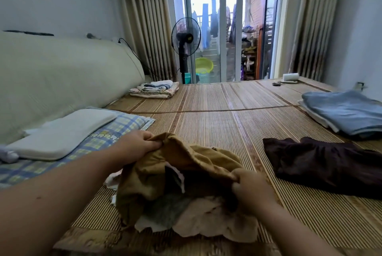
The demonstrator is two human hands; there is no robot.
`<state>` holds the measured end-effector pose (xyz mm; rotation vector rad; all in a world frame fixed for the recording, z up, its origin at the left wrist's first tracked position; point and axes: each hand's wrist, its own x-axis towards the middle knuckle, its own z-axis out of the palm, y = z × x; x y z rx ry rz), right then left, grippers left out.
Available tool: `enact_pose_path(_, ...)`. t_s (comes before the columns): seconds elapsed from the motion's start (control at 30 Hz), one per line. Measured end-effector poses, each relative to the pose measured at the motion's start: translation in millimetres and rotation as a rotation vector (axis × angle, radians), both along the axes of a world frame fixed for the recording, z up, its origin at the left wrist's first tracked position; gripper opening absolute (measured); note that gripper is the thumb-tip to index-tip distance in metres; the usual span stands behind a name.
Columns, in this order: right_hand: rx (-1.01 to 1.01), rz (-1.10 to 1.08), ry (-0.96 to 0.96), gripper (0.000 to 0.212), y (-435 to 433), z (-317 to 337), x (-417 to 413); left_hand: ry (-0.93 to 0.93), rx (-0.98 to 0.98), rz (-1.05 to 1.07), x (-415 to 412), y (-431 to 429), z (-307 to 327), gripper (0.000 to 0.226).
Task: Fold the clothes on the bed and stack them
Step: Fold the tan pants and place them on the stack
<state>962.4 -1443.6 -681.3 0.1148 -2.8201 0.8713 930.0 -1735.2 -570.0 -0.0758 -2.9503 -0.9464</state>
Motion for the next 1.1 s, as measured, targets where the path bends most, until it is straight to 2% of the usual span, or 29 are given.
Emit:
enact_pose_path(0.13, -0.682, 0.269, -0.281, 0.011, 46, 45, 3, -0.088, -0.053, 0.019, -8, -29, 1, 0.018)
enact_pose_path(0.2, -0.99, 0.332, -0.35, 0.018, 54, 56, 8, -0.313, 0.098, -0.047, -10, -33, -2, 0.02)
enact_pose_path(0.27, -1.251, 0.3, -0.377, 0.024, 53, 60, 9, -0.537, 0.312, -0.1, -9, -29, -5, 0.025)
enact_pose_path(0.3, -1.364, 0.274, -0.388, 0.023, 52, 61, 10, -0.562, 0.311, -0.093, -10, -24, -8, 0.026)
enact_pose_path(0.33, -1.451, 0.245, -0.388, 0.022, 53, 61, 11, -0.51, 0.209, -0.073, -13, -19, -13, 0.028)
enact_pose_path(0.37, -1.509, 0.215, -0.368, 0.022, 53, 60, 11, -0.406, 0.02, -0.048, -16, -12, -19, 0.027)
enact_pose_path(0.43, -1.579, 0.181, -0.297, 0.025, 54, 58, 11, -0.107, -0.39, 0.053, -20, 8, -33, 0.02)
enact_pose_path(0.47, -1.606, 0.18, -0.267, 0.027, 53, 58, 11, 0.038, -0.45, 0.096, -19, 21, -39, 0.02)
enact_pose_path(0.53, -1.661, 0.188, -0.232, 0.031, 50, 58, 11, 0.291, -0.322, 0.056, -7, 46, -49, 0.024)
enact_pose_path(0.6, -1.704, 0.195, -0.205, 0.033, 48, 59, 11, 0.528, -0.228, -0.249, 15, 66, -55, 0.024)
enact_pose_path(0.63, -1.722, 0.204, -0.194, 0.033, 48, 60, 12, 0.599, -0.289, -0.482, 24, 75, -58, 0.026)
enact_pose_path(0.67, -1.73, 0.215, -0.186, 0.033, 49, 61, 13, 0.617, -0.438, -0.708, 32, 82, -65, 0.03)
enact_pose_path(0.7, -1.726, 0.218, -0.179, 0.033, 50, 62, 14, 0.551, -0.632, -0.839, 37, 87, -73, 0.036)
enact_pose_path(0.73, -1.718, 0.212, -0.169, 0.033, 50, 62, 15, 0.423, -0.82, -0.841, 40, 91, -80, 0.042)
enact_pose_path(0.83, -1.695, 0.162, -0.13, 0.033, 52, 61, 16, 0.099, -1.176, -0.624, 40, 87, -90, 0.055)
enact_pose_path(0.93, -1.615, 0.139, -0.1, 0.031, 55, 60, 17, -0.003, -1.286, -0.529, 42, 77, -87, 0.059)
enact_pose_path(1.03, -1.454, 0.114, -0.094, 0.032, 52, 62, 20, -0.079, -1.338, -0.501, 47, 68, -77, 0.042)
enact_pose_path(1.1, -1.306, 0.097, -0.051, 0.041, 47, 65, 22, -0.085, -1.349, -0.463, 47, 59, -65, 0.034)
